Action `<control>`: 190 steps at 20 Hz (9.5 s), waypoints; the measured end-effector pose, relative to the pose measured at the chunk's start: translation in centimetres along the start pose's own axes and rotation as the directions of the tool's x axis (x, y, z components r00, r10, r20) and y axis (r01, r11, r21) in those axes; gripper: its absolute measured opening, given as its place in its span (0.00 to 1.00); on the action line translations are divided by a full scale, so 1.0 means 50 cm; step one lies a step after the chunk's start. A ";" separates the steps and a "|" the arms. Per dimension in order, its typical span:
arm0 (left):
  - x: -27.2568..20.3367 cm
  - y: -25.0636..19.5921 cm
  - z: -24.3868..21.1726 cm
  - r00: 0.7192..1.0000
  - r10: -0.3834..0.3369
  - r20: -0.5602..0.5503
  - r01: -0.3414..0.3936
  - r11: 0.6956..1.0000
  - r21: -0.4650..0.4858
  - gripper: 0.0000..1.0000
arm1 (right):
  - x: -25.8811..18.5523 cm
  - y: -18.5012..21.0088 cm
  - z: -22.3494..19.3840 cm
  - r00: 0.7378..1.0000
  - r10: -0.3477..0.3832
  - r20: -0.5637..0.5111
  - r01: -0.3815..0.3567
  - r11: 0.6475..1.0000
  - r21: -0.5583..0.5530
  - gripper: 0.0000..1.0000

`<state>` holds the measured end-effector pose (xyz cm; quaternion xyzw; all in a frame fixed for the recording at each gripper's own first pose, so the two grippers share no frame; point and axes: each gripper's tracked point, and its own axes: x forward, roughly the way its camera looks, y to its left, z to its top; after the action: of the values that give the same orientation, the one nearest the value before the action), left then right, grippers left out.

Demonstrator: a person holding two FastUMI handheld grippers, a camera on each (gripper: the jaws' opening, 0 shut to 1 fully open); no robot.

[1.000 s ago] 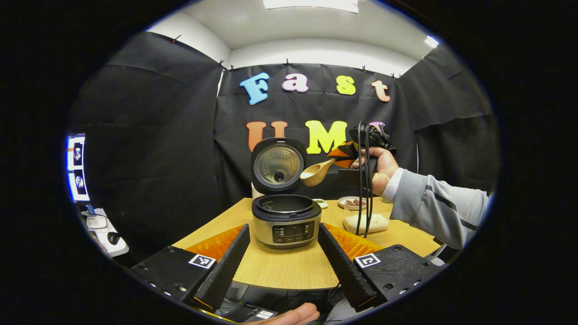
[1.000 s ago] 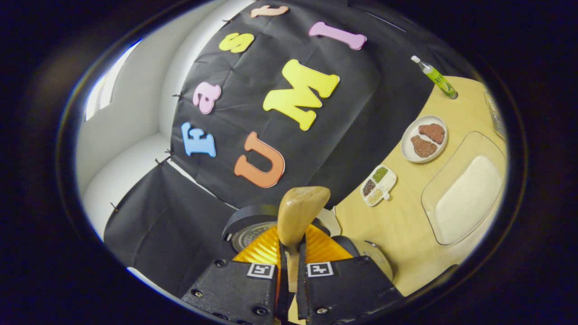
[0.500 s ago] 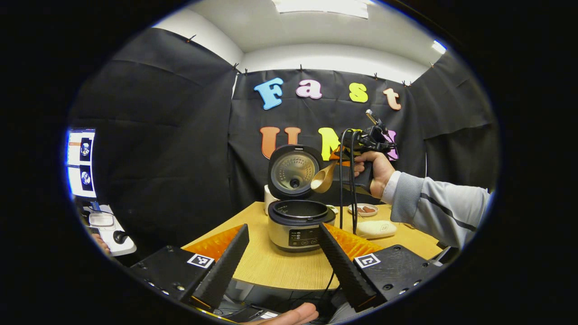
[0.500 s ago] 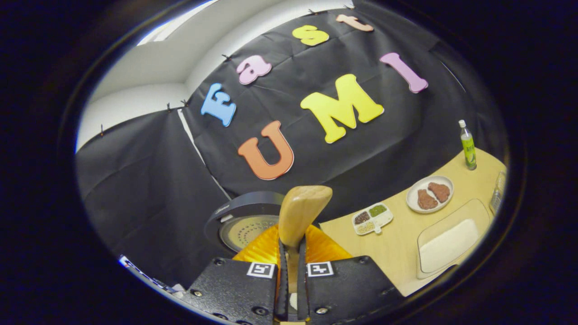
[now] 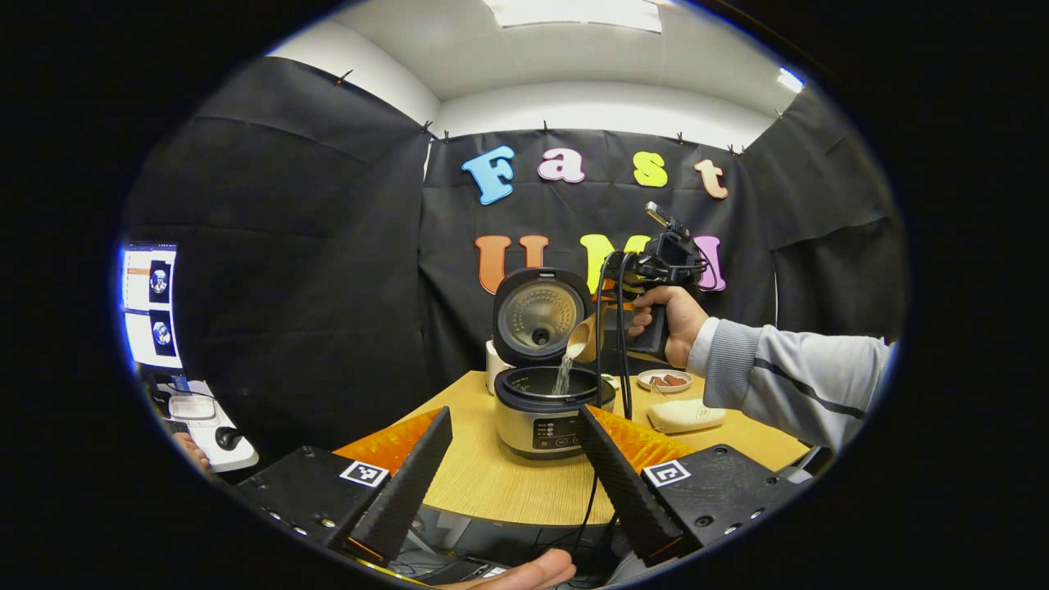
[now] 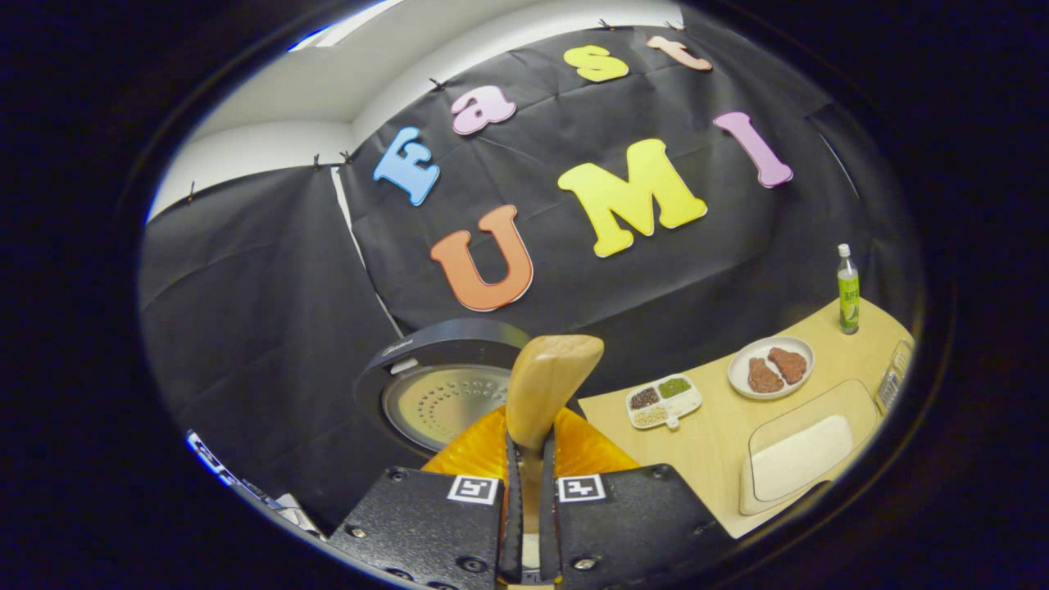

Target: Close the left gripper, press the button to open the rice cooker; take a wooden spoon from the chopstick holder with the right hand, scoop a spoonful of rice and pour it into the rice cooker, then put the wooden spoon back into the chopstick holder.

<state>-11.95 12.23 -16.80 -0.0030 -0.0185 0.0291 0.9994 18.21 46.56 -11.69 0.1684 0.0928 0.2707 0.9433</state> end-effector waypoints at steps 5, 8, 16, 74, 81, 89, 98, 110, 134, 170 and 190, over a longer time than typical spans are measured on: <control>0.008 0.016 -0.012 1.000 0.011 -0.015 -0.011 1.000 -0.013 0.98 | 0.006 0.005 -0.004 1.000 -0.002 -0.007 0.001 0.996 -0.086 0.12; 0.009 0.023 -0.020 1.000 0.017 -0.021 -0.018 0.999 -0.027 0.98 | 0.008 0.016 -0.007 1.000 -0.001 -0.003 0.001 0.988 -0.154 0.13; 0.012 0.024 -0.029 0.999 0.036 -0.010 -0.036 0.999 -0.011 0.97 | -0.007 0.058 -0.043 0.999 0.048 -0.008 -0.046 0.894 -0.445 0.14; 0.056 -0.243 -0.042 0.991 -0.108 -0.076 0.113 0.991 0.071 0.96 | -0.345 -0.954 0.191 0.847 -0.492 0.203 0.532 0.798 -0.283 0.18; 0.065 -0.254 -0.056 0.988 -0.119 -0.097 0.126 0.989 0.073 0.96 | -0.323 -0.999 0.131 0.867 -0.485 0.117 0.498 0.831 -0.246 0.39; 0.071 -0.250 -0.055 0.989 -0.098 -0.107 0.105 0.992 0.062 0.96 | -0.359 -0.997 0.170 0.818 -0.552 0.163 0.573 0.753 -0.322 0.89; 0.092 -0.235 -0.021 0.992 -0.071 -0.103 0.078 0.995 0.060 0.96 | -0.444 -0.901 0.225 0.771 -0.603 0.205 0.634 0.696 -0.337 1.00; 0.181 -0.195 0.135 0.999 -0.045 -0.031 0.045 0.999 0.017 0.96 | -0.659 -0.647 0.292 0.788 -0.467 0.402 0.602 0.723 -0.340 1.00; 0.523 -0.090 0.493 0.992 0.033 0.120 -0.030 0.999 -0.029 0.96 | -0.771 -0.575 0.142 0.878 -0.379 0.294 0.464 0.825 -0.322 1.00; 0.867 -0.100 0.271 0.985 0.091 -0.148 -0.086 0.996 0.036 1.00 | -0.711 -0.671 0.059 0.893 -0.371 0.254 0.434 0.859 -0.270 1.00; 0.627 -0.156 0.076 0.979 0.028 -0.204 -0.028 1.000 0.004 0.99 | -0.835 -0.549 0.067 0.899 -0.329 0.289 0.414 0.853 -0.318 1.00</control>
<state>19.64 6.27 -11.80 -0.0056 0.0841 0.0426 0.9955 -2.67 1.16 -15.16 -0.0050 -0.0359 0.0739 0.9966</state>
